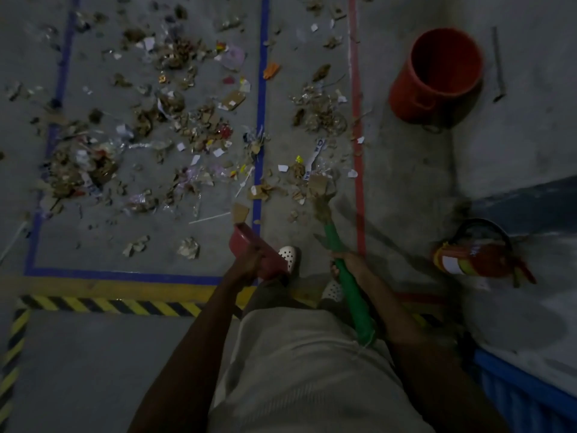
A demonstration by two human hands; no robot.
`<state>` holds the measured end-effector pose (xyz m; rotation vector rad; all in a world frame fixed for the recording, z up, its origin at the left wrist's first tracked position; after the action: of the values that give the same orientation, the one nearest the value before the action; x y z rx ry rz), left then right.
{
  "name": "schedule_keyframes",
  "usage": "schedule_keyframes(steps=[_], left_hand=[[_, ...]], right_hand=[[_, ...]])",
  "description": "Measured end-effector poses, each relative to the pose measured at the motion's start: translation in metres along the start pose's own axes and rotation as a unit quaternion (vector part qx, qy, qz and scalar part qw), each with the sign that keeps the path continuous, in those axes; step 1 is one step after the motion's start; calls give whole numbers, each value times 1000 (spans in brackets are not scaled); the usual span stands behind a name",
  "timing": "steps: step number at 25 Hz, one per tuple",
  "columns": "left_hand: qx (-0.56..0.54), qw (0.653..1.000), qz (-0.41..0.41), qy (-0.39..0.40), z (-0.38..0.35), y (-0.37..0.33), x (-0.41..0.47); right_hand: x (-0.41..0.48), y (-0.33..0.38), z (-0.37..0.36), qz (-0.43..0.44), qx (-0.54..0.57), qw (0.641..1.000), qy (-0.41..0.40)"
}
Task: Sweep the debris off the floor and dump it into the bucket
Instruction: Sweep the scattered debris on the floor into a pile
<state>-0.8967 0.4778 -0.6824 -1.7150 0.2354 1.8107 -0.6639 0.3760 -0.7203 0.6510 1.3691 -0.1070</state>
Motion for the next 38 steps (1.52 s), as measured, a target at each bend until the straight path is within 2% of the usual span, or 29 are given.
schedule_keyframes(steps=[3,5,7,9,11,14,16,18,20,22,24,26,27,30,33,35,38], left_hand=[[-31,996,-36,-72,20,16,1],[-150,983,-27,-99,21,25,-3],[-298,945,33,-132,20,42,-6],[-404,904,79,-112,11,65,-8],[-465,876,107,-74,2,80,-13],[-523,843,124,-33,-24,112,-36],[-573,812,113,-13,-37,130,-50],[-616,780,102,-22,-42,151,-59],[-632,770,83,-27,-42,169,-68],[-621,777,87,-43,-41,175,-73],[-662,740,78,-91,-36,218,-91],[-632,757,89,-136,-32,225,-91],[-639,746,96,-159,-30,238,-91],[-672,699,135,-203,-24,272,-86],[-683,673,150,-240,-9,297,-81],[-676,680,149,-242,9,312,-74],[-647,712,151,-226,47,337,-63]], right_hand=[[3,-4,-8,7,-100,995,29],[2,-5,-13,7,-150,987,51],[-4,0,-23,1,-178,980,90],[-12,8,-33,20,-212,969,127],[-17,22,-38,74,-276,948,142],[-37,41,-49,192,-377,891,166],[-55,45,-71,243,-371,870,215],[-75,33,-99,220,-288,882,300],[-89,7,-116,115,-189,910,351],[-78,-6,-111,62,-177,932,311],[-82,-31,-125,96,-271,912,292],[-73,-30,-121,101,-288,917,256],[-74,-38,-123,95,-301,915,251],[-77,-60,-138,84,-357,896,252],[-75,-66,-177,105,-409,868,260],[-75,-75,-209,110,-442,850,267],[-77,-95,-258,135,-496,813,274]])
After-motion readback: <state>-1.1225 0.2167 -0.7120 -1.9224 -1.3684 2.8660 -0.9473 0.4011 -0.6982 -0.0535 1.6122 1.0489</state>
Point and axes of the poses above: each hand's wrist, its own x-axis towards the middle knuckle, its own z-axis out of the back of the hand, y = z × x, the point moved 8 cm from there along x, towards the middle knuckle, and after that the axes turned 10 degrees about z, right-handed, at the moved point
